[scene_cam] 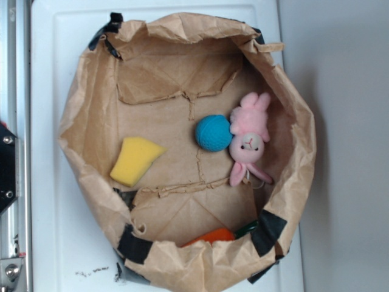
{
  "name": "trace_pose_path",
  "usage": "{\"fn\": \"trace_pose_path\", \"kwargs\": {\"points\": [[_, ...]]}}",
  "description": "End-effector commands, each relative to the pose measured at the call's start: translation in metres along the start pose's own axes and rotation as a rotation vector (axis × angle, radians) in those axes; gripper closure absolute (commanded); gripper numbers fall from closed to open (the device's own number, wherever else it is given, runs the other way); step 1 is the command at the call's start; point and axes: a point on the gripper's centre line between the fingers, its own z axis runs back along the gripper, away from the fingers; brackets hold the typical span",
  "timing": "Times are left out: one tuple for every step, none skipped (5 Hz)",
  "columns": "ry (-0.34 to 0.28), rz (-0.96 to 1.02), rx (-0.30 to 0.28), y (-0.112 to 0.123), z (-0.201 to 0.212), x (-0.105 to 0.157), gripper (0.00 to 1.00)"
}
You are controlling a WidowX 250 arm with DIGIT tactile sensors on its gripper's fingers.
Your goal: Grab the green sponge.
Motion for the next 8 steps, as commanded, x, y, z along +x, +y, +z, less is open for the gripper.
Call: {"fn": "trace_pose_path", "kwargs": {"points": [[0.000, 0.000, 0.000, 0.000, 0.000, 0.000, 0.00], [-0.015, 0.008, -0.037, -0.007, 0.004, 0.005, 0.00], [-0.015, 0.008, -0.037, -0.007, 0.004, 0.005, 0.00], [-0.015, 0.008, -0.037, -0.007, 0.004, 0.005, 0.00], [-0.015, 0.008, -0.037, -0.007, 0.004, 0.005, 0.00], [-0.015, 0.008, -0.037, -0.007, 0.004, 0.005, 0.00], [-0.038, 0.040, -0.055, -0.011, -0.030, 0.048, 0.00], [-0.001, 0.101, -0.143, -0.008, -0.034, 0.097, 0.00]]}}
